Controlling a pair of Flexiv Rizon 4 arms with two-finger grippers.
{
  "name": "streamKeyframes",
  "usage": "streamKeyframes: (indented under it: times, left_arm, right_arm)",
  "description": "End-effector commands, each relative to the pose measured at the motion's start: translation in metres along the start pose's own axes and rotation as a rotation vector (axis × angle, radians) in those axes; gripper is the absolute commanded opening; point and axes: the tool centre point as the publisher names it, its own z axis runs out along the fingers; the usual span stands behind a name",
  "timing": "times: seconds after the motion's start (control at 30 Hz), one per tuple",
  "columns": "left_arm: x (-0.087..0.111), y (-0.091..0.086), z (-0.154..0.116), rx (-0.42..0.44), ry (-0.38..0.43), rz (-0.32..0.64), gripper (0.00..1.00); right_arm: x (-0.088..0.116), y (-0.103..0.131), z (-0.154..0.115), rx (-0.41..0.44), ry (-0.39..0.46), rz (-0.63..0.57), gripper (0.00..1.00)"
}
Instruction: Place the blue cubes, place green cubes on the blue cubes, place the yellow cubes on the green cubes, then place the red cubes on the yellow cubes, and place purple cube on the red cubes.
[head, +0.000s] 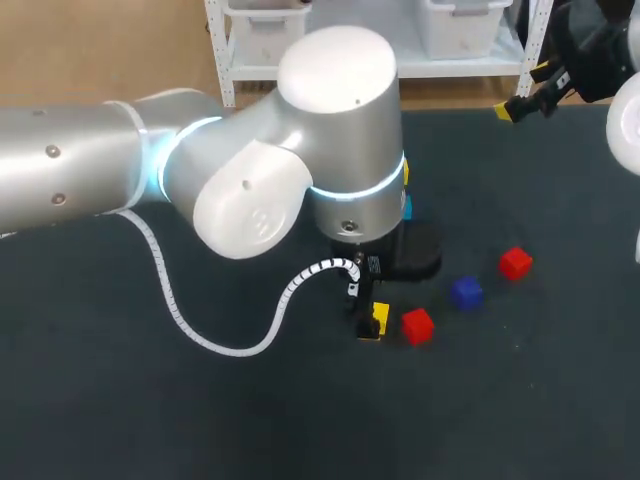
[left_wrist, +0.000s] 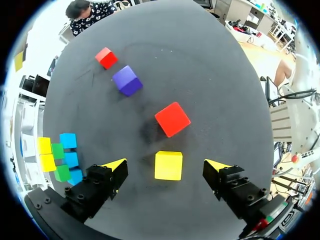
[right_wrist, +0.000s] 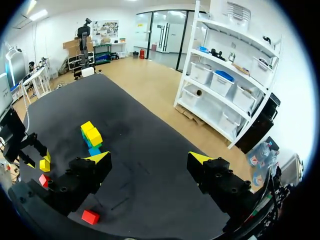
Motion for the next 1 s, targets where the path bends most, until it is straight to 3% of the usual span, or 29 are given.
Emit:
streamKeyframes:
  times: [0.03, 0.13, 0.17, 0.23, 0.33, 0.43, 0.5, 0.53, 0.57, 0.8, 1.0]
  left_arm:
    - [-0.003, 0.001, 0.002, -0.002, 0.006, -0.001, 1.00]
    - [-0.004, 0.001, 0.006, -0.001, 0.007, 0.001, 1.00]
    - [-0.004, 0.001, 0.006, 0.003, 0.008, 0.001, 0.96]
    - [-0.005, 0.000, 0.007, 0.013, 0.016, 0.005, 0.67]
    - [-0.003, -0.001, 0.010, 0.023, 0.027, 0.007, 0.71]
    - [-0.002, -0.001, 0.012, 0.030, 0.031, 0.002, 0.49]
    - [-0.002, 0.000, 0.012, 0.014, 0.025, -0.005, 0.42]
    - [-0.002, 0.001, 0.011, 0.010, 0.023, -0.009, 0.33]
    - [-0.002, 0.001, 0.011, 0.011, 0.022, -0.010, 0.00]
    - [0.003, 0.002, 0.005, 0.007, 0.024, -0.024, 0.00]
    - [0.020, 0.015, -0.027, -0.043, 0.037, -0.084, 0.00]
  right_arm:
    - [0.000, -0.001, 0.000, -0.004, -0.002, -0.001, 1.00]
    - [0.000, -0.001, 0.000, -0.004, -0.002, -0.001, 1.00]
    - [0.000, -0.001, 0.000, -0.004, -0.002, -0.001, 1.00]
    - [0.000, -0.001, 0.000, -0.004, -0.002, -0.001, 1.00]
    - [0.000, -0.001, 0.000, -0.004, -0.002, -0.001, 1.00]
    - [0.000, -0.001, 0.000, -0.004, -0.002, -0.001, 1.00]
    - [0.000, -0.001, 0.000, -0.004, -0.002, -0.001, 1.00]
    - [0.000, -0.001, 0.000, -0.004, -0.002, -0.001, 1.00]
    - [0.000, -0.001, 0.000, -0.004, -0.002, -0.001, 1.00]
    - [0.000, -0.001, 0.000, -0.004, -0.002, -0.001, 1.00]
    - [0.000, -0.001, 0.000, -0.004, -0.002, -0.001, 1.00]
